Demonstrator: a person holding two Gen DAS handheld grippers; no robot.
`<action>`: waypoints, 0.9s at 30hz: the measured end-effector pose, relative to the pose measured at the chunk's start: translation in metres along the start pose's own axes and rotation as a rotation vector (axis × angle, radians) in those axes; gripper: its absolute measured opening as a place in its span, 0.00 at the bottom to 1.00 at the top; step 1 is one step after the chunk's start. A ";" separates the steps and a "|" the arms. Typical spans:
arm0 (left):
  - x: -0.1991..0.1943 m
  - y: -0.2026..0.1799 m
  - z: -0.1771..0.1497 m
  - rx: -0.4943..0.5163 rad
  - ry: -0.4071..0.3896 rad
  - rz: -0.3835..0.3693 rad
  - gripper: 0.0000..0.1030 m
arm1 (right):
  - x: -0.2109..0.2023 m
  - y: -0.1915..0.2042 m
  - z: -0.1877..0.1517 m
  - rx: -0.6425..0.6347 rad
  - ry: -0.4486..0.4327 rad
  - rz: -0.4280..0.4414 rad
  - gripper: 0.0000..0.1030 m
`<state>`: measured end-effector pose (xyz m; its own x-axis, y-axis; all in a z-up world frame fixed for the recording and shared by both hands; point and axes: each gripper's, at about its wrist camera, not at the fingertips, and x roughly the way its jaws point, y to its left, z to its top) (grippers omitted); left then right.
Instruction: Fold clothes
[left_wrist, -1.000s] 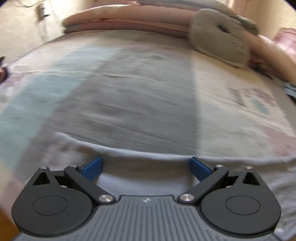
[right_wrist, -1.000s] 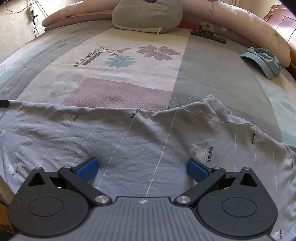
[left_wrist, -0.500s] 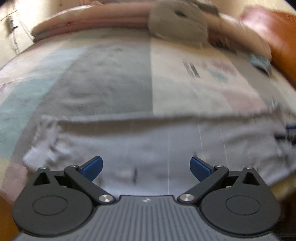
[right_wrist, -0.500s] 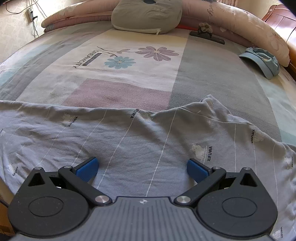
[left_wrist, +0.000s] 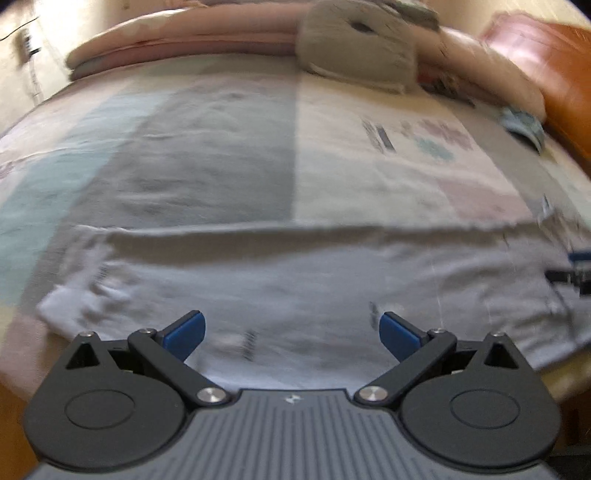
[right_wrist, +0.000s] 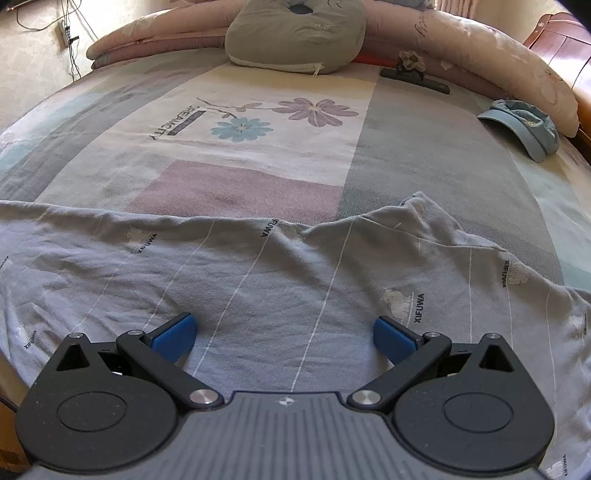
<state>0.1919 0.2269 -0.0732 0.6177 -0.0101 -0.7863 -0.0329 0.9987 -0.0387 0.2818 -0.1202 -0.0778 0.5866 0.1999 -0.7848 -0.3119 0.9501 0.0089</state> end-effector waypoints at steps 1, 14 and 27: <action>0.001 -0.003 -0.004 0.017 0.004 0.004 0.97 | -0.001 0.000 -0.001 -0.002 -0.007 0.001 1.00; -0.019 -0.011 -0.002 0.051 -0.074 -0.019 0.99 | -0.031 0.037 -0.008 -0.121 -0.021 0.152 1.00; -0.014 -0.009 -0.006 0.204 -0.068 -0.102 0.99 | -0.042 0.053 -0.034 -0.086 0.002 0.020 1.00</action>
<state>0.1786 0.2176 -0.0656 0.6614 -0.1149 -0.7412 0.1876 0.9821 0.0152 0.2154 -0.0864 -0.0655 0.5782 0.2176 -0.7863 -0.3867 0.9217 -0.0293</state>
